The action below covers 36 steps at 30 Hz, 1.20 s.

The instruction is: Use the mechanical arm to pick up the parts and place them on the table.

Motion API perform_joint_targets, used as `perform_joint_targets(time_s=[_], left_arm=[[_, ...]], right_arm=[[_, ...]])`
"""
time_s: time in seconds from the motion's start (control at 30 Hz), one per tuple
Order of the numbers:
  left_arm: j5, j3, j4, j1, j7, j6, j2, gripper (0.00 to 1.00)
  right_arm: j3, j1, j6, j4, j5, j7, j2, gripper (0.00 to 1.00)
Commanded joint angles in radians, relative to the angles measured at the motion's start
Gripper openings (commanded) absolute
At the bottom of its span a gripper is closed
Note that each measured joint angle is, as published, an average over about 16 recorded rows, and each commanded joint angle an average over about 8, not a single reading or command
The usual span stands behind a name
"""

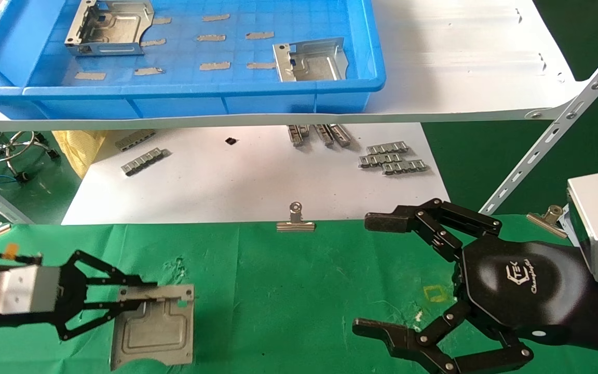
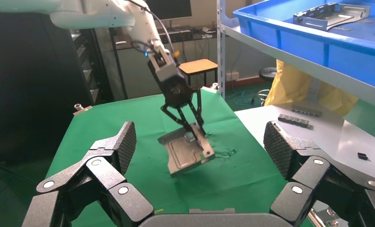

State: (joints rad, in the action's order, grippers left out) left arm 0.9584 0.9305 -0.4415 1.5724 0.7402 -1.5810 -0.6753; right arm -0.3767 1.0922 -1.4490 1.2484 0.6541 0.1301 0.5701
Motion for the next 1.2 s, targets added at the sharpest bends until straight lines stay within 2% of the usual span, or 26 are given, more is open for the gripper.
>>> perform_joint_targets(time_s=[0.03, 0.1, 0.13, 0.33, 0.37, 0.4, 0.7, 0.87, 0.97, 1.2], left_arm=[[0.012, 0.017, 0.031, 0.001, 0.034, 0.003, -0.015, 0.0], [0.021, 0.027, 0.058, 0.009, 0.065, 0.004, -0.027, 0.02], [0.025, 0.032, 0.071, 0.012, 0.08, 0.004, -0.033, 0.09], [0.039, 0.051, 0.15, 0.032, 0.135, 0.015, -0.074, 0.84], [0.039, 0.052, 0.164, 0.036, 0.14, 0.018, -0.081, 0.95], [0.04, 0.053, 0.179, 0.04, 0.143, 0.021, -0.088, 1.0], [0.035, 0.053, 0.268, 0.075, 0.176, 0.013, -0.122, 1.0], [0.016, 0.054, 0.271, 0.081, 0.155, -0.006, -0.118, 1.0], [-0.008, 0.053, 0.264, 0.075, 0.098, -0.012, -0.11, 1.0], [-0.081, 0.045, 0.278, 0.049, -0.118, -0.013, -0.107, 1.0]], right_arm=[[0.0, 0.0, 0.0, 0.0, 0.0, 0.0, 0.0, 1.0], [0.0, 0.0, 0.0, 0.0, 0.0, 0.0, 0.0, 1.0], [0.0, 0.0, 0.0, 0.0, 0.0, 0.0, 0.0, 1.0], [0.0, 0.0, 0.0, 0.0, 0.0, 0.0, 0.0, 1.0], [0.0, 0.0, 0.0, 0.0, 0.0, 0.0, 0.0, 1.0], [0.0, 0.0, 0.0, 0.0, 0.0, 0.0, 0.0, 1.0], [0.0, 0.0, 0.0, 0.0, 0.0, 0.0, 0.0, 1.0], [0.0, 0.0, 0.0, 0.0, 0.0, 0.0, 0.0, 1.0], [0.0, 0.0, 0.0, 0.0, 0.0, 0.0, 0.0, 1.0], [0.0, 0.0, 0.0, 0.0, 0.0, 0.0, 0.0, 1.0]])
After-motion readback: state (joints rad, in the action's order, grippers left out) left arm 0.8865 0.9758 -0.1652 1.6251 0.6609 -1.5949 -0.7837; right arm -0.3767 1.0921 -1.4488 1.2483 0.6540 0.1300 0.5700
